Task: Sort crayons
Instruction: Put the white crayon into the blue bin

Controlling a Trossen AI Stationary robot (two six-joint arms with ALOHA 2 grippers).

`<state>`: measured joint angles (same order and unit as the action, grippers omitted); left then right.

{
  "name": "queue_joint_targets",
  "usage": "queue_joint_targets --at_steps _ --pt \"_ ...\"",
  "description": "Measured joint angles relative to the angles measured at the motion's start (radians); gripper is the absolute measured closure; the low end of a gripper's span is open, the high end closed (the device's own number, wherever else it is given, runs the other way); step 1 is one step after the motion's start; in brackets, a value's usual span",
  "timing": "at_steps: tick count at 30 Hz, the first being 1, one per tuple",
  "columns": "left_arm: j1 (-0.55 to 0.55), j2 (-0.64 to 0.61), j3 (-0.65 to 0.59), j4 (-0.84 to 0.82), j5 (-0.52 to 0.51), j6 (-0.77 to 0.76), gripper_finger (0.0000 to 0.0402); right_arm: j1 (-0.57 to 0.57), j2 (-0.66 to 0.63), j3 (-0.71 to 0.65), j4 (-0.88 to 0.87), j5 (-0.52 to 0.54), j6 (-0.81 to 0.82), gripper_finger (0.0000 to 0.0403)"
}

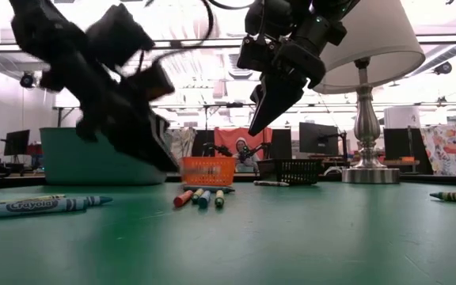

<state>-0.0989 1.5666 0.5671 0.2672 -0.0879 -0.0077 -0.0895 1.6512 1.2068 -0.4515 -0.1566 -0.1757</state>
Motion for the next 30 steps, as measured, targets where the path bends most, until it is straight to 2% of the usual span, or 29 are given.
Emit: queue_joint_targets --at_steps 4,8,11,14,18,21,25,30 --pt "-0.041 -0.124 0.053 -0.178 0.001 -0.051 0.0401 0.004 0.000 0.000 0.002 0.000 0.000 0.0311" --pt "-0.092 -0.237 0.165 -0.451 0.001 -0.154 0.0401 0.004 0.000 0.002 0.004 -0.001 0.000 0.0316" --pt "-0.149 -0.291 0.287 -0.740 0.003 -0.303 0.0401 0.004 0.000 0.004 0.003 0.000 0.001 0.0319" --pt "-0.231 -0.304 0.454 -1.021 0.051 -0.494 0.0401 0.004 0.000 0.005 -0.002 0.000 -0.001 0.0318" --pt "-0.372 -0.293 0.680 -1.314 0.075 -0.747 0.0401 0.004 0.000 0.005 -0.003 0.000 -0.005 0.0318" --pt "-0.486 -0.264 0.785 -1.486 0.065 -0.910 0.0401 0.004 0.000 0.005 -0.006 0.000 -0.005 0.0321" --pt "-0.606 -0.229 0.803 -1.613 0.073 -1.167 0.0401 0.006 0.000 0.005 -0.008 0.000 -0.007 0.0323" --pt "-0.714 -0.189 0.719 -1.621 0.179 -1.412 0.0402 0.014 0.000 0.004 -0.008 0.000 -0.007 0.0321"
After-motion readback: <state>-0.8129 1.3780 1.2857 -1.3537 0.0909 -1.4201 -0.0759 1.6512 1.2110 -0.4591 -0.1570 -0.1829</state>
